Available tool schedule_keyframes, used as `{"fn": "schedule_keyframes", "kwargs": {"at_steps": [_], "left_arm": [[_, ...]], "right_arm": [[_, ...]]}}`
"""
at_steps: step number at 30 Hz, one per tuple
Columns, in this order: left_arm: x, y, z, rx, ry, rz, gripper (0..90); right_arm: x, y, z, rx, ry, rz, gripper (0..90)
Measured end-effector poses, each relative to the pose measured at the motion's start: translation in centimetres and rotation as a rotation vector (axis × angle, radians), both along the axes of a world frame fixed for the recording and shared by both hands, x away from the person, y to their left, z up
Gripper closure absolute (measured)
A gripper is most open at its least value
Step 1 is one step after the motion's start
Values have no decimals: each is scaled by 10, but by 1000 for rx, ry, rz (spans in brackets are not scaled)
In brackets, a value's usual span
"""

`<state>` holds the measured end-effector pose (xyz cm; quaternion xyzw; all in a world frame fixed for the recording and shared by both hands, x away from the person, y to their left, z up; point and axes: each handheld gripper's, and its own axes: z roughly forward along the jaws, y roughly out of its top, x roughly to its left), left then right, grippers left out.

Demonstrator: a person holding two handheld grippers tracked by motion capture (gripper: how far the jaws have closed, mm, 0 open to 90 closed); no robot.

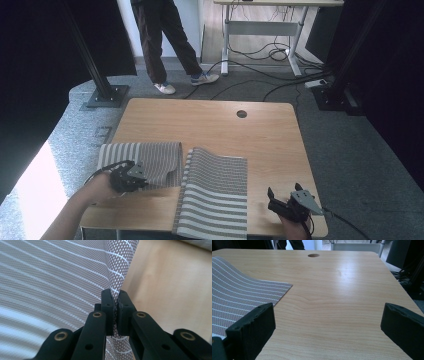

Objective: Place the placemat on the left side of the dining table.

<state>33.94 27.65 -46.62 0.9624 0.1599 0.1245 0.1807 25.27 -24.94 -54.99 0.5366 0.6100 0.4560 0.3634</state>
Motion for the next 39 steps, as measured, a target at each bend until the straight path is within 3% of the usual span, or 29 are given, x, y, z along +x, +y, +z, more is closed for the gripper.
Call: {"fn": "schedule_keyframes", "kwargs": {"at_steps": [3, 10, 13, 16, 19, 22, 26, 32, 39], "left_arm": [[2, -3, 14, 72, -99, 0, 858], [14, -14, 32, 185, -243, -12, 863], [19, -15, 34, 191, -265, 1, 864], [30, -15, 38, 189, -321, 40, 864], [36, -13, 38, 181, -336, 60, 860], [49, -9, 40, 142, -361, 116, 858], [61, -6, 41, 116, -381, 156, 856], [80, -3, 45, 56, -376, 207, 854], [99, 3, 51, 33, -355, 234, 849]], "right_arm": [[0, 0, 0, -1, 1, 0, 0], [0, 0, 0, 1, 0, 1, 0], [0, 0, 0, 1, 0, 2, 0], [0, 0, 0, 2, 0, 3, 0], [0, 0, 0, 2, 0, 3, 0], [0, 0, 0, 2, 0, 2, 0], [0, 0, 0, 3, 0, 2, 0], [0, 0, 0, 3, -1, 1, 0], [0, 0, 0, 1, -2, 2, 0]]}}
